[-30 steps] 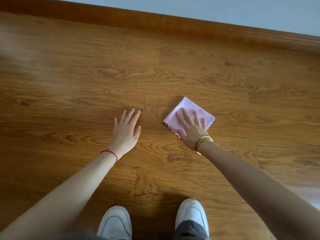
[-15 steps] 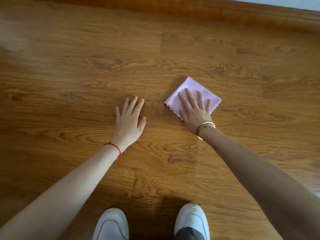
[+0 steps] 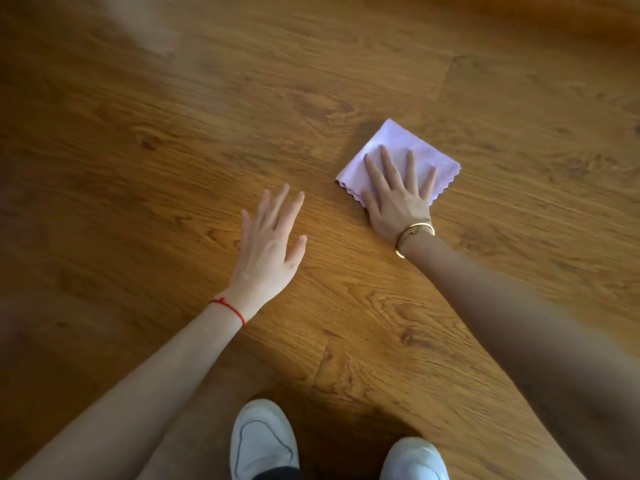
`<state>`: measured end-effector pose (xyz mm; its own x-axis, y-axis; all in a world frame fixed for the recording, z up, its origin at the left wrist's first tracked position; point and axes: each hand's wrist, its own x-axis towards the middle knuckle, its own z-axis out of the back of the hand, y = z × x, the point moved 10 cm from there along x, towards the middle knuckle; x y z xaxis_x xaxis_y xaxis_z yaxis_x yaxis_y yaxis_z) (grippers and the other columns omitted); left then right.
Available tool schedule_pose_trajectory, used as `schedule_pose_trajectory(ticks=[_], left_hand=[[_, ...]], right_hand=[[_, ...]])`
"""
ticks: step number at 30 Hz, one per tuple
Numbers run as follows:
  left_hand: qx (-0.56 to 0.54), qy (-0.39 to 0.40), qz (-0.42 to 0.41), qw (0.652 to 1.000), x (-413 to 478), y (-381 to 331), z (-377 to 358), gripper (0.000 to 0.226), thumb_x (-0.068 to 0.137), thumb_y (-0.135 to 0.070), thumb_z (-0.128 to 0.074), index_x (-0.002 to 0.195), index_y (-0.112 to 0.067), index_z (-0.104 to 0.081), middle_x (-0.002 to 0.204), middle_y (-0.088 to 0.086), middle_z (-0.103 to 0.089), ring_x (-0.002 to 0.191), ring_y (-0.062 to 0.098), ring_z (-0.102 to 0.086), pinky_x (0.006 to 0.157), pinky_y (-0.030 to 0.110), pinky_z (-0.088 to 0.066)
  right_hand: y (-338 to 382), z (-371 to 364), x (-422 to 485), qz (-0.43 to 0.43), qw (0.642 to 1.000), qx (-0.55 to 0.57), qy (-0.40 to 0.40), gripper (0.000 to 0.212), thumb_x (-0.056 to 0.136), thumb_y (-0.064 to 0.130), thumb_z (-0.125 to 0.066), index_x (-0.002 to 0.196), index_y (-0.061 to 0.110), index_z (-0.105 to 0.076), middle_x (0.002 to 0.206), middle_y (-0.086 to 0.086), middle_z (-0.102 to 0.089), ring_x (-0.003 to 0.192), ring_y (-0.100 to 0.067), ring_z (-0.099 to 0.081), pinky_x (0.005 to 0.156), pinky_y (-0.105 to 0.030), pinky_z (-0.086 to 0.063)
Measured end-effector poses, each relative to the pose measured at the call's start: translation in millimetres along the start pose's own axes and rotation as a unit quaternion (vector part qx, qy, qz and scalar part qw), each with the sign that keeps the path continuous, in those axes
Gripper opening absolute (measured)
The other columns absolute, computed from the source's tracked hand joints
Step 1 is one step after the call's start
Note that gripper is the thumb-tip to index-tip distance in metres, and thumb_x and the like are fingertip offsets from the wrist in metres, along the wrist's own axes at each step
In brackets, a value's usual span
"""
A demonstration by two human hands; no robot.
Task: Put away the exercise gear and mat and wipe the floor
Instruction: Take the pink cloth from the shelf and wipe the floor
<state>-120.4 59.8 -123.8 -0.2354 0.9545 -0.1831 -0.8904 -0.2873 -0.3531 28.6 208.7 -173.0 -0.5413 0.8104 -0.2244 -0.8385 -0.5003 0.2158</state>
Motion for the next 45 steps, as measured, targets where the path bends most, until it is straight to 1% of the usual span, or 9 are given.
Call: schedule_pose_trajectory(ticks=[7,13,16,20,26,30,34,40,45], left_hand=[[0.005,0.001,0.041,0.999,-19,4,-8,0.065,0.101,-0.032,-0.048,0.159,-0.023,-0.02,0.169,0.001,-0.009,0.156,0.028,-0.001,0.121,0.061,-0.008],[0.032,0.023,-0.006,0.999,-21,-42,-8,0.066,0.102,-0.028,-0.047,0.16,-0.025,-0.016,0.169,-0.002,-0.004,0.156,0.025,0.002,0.122,0.059,-0.005],[0.019,0.035,-0.036,0.999,-11,-77,-18,0.065,0.102,-0.028,-0.045,0.16,-0.026,-0.016,0.169,-0.002,-0.004,0.156,0.027,0.001,0.122,0.059,-0.003],[0.012,0.049,-0.099,0.994,3,-139,-44,0.066,0.102,-0.028,-0.047,0.16,-0.025,-0.017,0.169,0.0,-0.006,0.156,0.028,-0.002,0.122,0.059,-0.003],[0.025,0.082,-0.181,0.98,2,-235,-92,0.065,0.103,-0.033,-0.043,0.16,-0.024,-0.014,0.169,0.002,-0.004,0.156,0.029,0.0,0.122,0.06,-0.003],[0.047,0.096,-0.222,0.969,-1,-260,-114,0.066,0.104,-0.034,-0.043,0.161,-0.026,-0.01,0.169,0.0,-0.001,0.156,0.027,0.003,0.123,0.061,-0.003],[0.042,0.094,-0.217,0.971,10,-259,-124,0.065,0.104,-0.035,-0.043,0.16,-0.028,-0.011,0.169,-0.001,-0.002,0.156,0.026,0.004,0.122,0.062,-0.003],[0.046,0.067,-0.155,0.985,26,-230,-126,0.061,0.104,-0.035,-0.04,0.16,-0.027,-0.019,0.169,-0.002,-0.007,0.156,0.024,0.001,0.12,0.063,-0.003],[0.059,0.054,-0.164,0.983,24,-224,-129,0.06,0.101,-0.034,-0.046,0.157,-0.025,-0.029,0.167,0.0,-0.018,0.155,0.025,-0.011,0.118,0.068,-0.011]], right_hand=[[74,-35,-73,0.175,0.983,-0.054,0.032,0.061,0.1,0.049,-0.022,0.156,0.031,-0.008,0.165,0.006,-0.005,0.15,-0.04,0.002,0.111,-0.072,-0.005],[64,-49,-154,0.263,0.96,-0.084,0.053,0.063,0.099,0.047,-0.032,0.156,0.029,-0.011,0.165,0.002,-0.008,0.149,-0.043,-0.005,0.108,-0.075,-0.013],[32,-47,-187,0.236,0.965,-0.093,0.06,0.063,0.098,0.046,-0.035,0.155,0.03,-0.015,0.164,0.001,-0.013,0.148,-0.042,-0.012,0.106,-0.074,-0.021],[-32,-42,-225,0.161,0.977,-0.115,0.08,0.064,0.095,0.048,-0.027,0.155,0.031,-0.013,0.164,0.001,-0.012,0.148,-0.041,-0.015,0.106,-0.073,-0.024],[-150,-24,-279,-0.049,0.992,-0.072,0.095,0.063,0.096,0.048,-0.026,0.155,0.031,-0.014,0.164,0.001,-0.015,0.147,-0.042,-0.019,0.105,-0.071,-0.027],[-215,-13,-301,-0.177,0.98,-0.031,0.082,0.063,0.097,0.049,-0.018,0.155,0.034,0.0,0.165,0.006,0.002,0.149,-0.04,-0.004,0.108,-0.068,-0.02],[-258,-2,-287,-0.245,0.966,-0.024,0.073,0.063,0.096,0.049,-0.011,0.155,0.031,0.001,0.164,0.004,0.003,0.148,-0.041,-0.004,0.106,-0.066,-0.022],[-278,18,-212,-0.286,0.957,0.015,0.044,0.061,0.102,0.045,-0.02,0.154,0.034,0.009,0.162,0.008,0.015,0.149,-0.036,0.008,0.112,-0.068,-0.011],[-212,18,-166,-0.166,0.984,-0.02,0.063,0.064,0.101,0.043,-0.026,0.154,0.033,0.009,0.162,0.008,0.013,0.149,-0.037,0.008,0.112,-0.069,-0.012]])
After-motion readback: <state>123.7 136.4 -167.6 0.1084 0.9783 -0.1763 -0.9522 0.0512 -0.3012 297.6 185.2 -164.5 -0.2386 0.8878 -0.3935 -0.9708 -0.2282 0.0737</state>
